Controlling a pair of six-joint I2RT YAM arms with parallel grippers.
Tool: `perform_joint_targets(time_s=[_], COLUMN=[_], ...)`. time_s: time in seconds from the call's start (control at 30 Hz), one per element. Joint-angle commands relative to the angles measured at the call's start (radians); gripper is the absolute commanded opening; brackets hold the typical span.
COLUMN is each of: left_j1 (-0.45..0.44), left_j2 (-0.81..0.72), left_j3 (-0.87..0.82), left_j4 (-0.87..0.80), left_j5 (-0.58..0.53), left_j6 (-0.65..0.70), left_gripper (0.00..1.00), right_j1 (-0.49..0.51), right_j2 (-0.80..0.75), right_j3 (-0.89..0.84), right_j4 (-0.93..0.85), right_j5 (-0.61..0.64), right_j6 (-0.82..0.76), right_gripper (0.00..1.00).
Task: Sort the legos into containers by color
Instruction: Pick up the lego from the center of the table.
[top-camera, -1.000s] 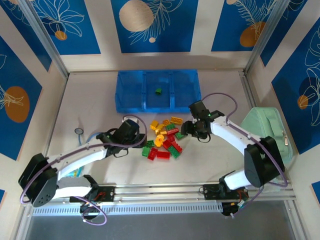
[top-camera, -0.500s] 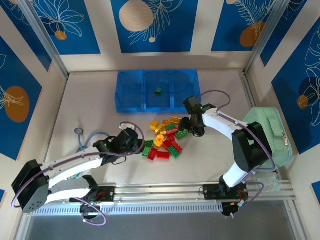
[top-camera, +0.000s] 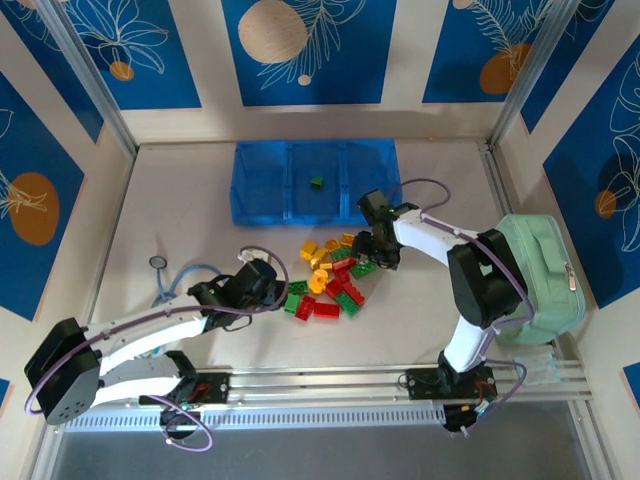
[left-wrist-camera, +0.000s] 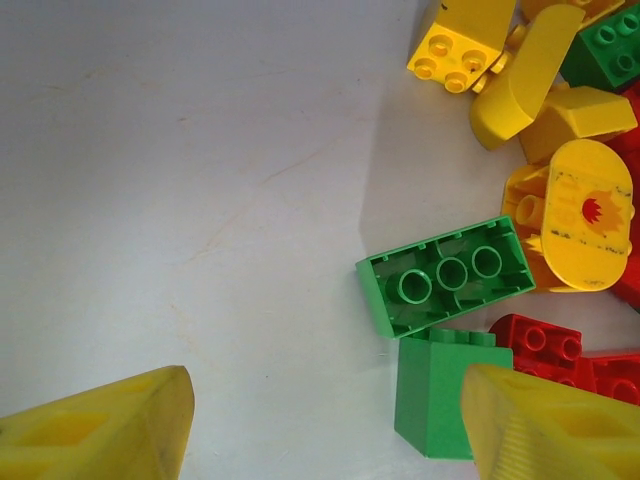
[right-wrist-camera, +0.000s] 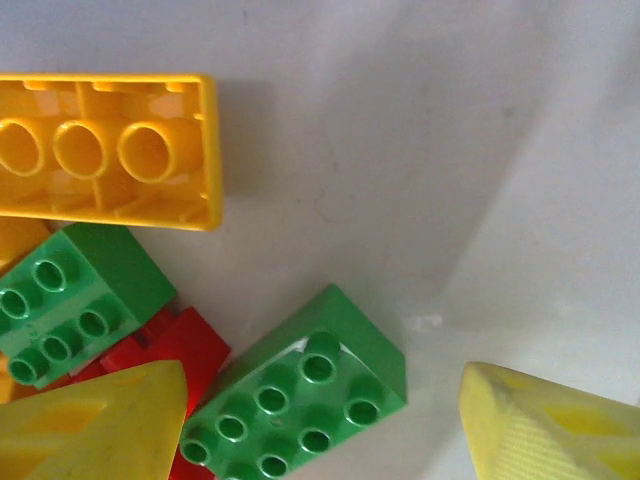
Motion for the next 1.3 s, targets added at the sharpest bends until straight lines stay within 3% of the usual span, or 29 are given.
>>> perform_joint_targets(time_s=[0.0,0.47,0.77,1.07,1.27], left_j1=[-0.008,-0.008,-0.008,-0.008,-0.008], left_j2=[0.0,0.026,0.028,-0.003,-0.06], left_j3=[0.005,-0.018,-0.029,-0.042,-0.08], left_j4=[-0.001,0.039,0.051,0.034,0.069], left_j5=[-0.022,-0.014,-0.025,-0.053,-0.06], left_j6=[-0.007,-0.01,-0.008,-0.007,0.014], left_gripper=[0.7,0.7,0.68,0.66,0.66], right_j1=[0.016,0.027,0.097,0.126,0.168], right_j2=[0.038,-0.044,-0.007,-0.004,-0.055], right_j3=[0.025,-0.123,-0.075,-0.052,0.095], right_j4=[0.0,0.016,-0.002,-0.053,-0.17], right_j5=[-0.014,0.053,0.022,0.084,0.176], right_j6=[0.019,0.09,0.117,0.134,0.088], right_gripper=[0.73,0.64,0.61,0.3,0.28])
